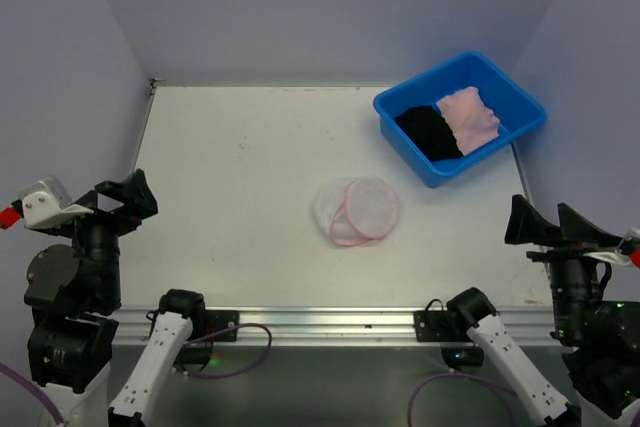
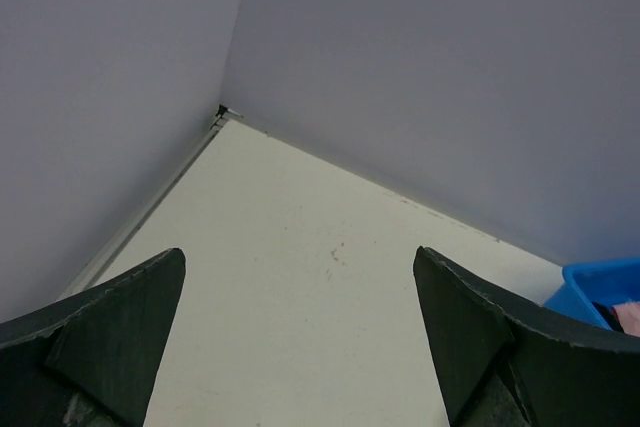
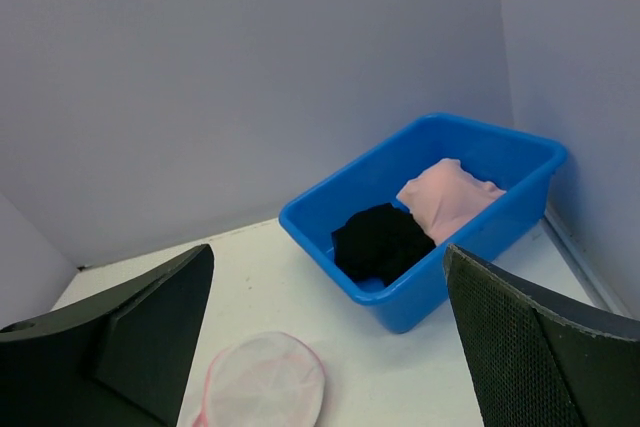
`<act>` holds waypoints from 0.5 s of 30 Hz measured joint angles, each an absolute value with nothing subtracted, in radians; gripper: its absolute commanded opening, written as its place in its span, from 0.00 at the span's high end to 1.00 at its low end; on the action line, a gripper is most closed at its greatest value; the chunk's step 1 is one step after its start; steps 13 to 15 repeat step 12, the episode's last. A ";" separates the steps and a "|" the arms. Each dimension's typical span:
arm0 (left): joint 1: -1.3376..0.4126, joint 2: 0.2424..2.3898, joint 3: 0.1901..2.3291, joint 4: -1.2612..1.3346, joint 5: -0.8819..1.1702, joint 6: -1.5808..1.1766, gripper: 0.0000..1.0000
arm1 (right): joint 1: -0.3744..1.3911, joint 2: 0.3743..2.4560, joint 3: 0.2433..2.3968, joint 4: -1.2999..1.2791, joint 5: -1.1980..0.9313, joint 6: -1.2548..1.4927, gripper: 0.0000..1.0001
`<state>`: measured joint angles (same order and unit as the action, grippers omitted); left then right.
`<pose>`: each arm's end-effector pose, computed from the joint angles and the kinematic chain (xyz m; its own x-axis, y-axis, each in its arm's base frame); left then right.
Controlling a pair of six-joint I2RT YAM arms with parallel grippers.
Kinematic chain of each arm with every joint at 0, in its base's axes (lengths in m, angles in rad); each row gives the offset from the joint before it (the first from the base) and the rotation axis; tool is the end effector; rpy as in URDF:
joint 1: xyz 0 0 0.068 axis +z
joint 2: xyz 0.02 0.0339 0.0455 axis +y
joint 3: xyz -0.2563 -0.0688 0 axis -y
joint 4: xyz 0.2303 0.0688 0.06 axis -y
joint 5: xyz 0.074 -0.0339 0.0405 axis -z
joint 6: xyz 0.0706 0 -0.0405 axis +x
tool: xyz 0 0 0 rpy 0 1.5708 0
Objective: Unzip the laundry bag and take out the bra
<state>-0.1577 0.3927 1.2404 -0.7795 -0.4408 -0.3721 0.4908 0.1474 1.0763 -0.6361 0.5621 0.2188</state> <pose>0.0325 0.0253 0.4333 0.1639 -0.3590 -0.9188 -0.2348 0.8904 -0.3898 0.0039 -0.0406 0.4101 0.2596 0.3470 -0.9012 -0.0052 0.9337 0.3580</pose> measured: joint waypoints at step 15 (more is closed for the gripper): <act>-0.159 0.404 1.164 -0.767 -0.390 -0.401 0.00 | 0.491 0.131 1.060 -0.636 0.531 0.204 0.01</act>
